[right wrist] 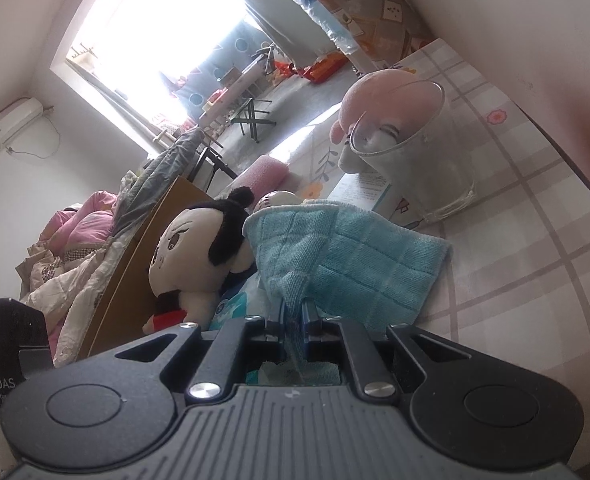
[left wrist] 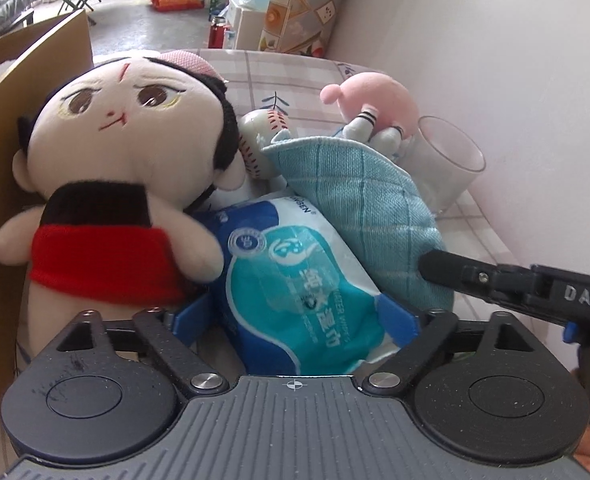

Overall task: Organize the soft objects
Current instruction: 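Lift the wipes pack with the left gripper while the right lifts the blue towel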

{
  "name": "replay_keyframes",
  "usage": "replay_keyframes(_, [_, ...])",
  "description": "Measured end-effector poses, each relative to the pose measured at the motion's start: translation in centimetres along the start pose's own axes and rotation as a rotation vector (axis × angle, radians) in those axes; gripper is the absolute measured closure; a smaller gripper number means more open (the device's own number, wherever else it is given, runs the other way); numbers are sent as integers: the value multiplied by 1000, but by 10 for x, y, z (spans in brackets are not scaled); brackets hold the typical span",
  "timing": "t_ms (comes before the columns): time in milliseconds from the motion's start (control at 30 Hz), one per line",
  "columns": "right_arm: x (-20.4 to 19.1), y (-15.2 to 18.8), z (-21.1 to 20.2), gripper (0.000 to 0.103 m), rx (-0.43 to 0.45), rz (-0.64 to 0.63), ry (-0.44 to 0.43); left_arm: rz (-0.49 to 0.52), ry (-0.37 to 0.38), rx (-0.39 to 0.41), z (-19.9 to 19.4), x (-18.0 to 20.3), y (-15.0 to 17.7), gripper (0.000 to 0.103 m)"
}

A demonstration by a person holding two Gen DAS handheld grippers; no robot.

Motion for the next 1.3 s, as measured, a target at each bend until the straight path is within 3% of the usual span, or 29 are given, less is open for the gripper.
replay_keyframes(167, [5,-1,0,94,4,7,0,8,-41,-9,10,1,-5,8])
replay_keyframes(333, [4,4,1,96,-2,4,-22,27,-46,7,12,4,-4,24])
replay_keyframes(433, [-2,10,-4,96,-11,-4,-41,27,-24,5,6,2,-3,32])
replay_keyframes(733, [-6,34,-35,96,-73,119,-85,50,97,-61,-25,7,14,34])
replay_keyframes(833, [0,36,-44,96,-51,109,-44,51,125,-76,-36,6,20,33])
replay_keyframes(933, [8,30,-52,96,-2,79,11,48,130,-70,-40,8,17,26])
replay_keyframes(1133, [22,19,-66,96,95,-42,144,-14,163,-61,-39,12,7,18])
replay_keyframes(1300, [26,16,-71,93,109,-137,204,-20,110,-64,-22,14,3,18])
Point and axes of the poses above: each gripper's, at about its wrist camera, not at the fingertips, and z roughly the way its jaws point, x to its right, y to its underside, the point moved 10 cm from there along z, roughly the way its jaws point, and after that the axes turned 15 degrees about x, right-handed, at the moved point
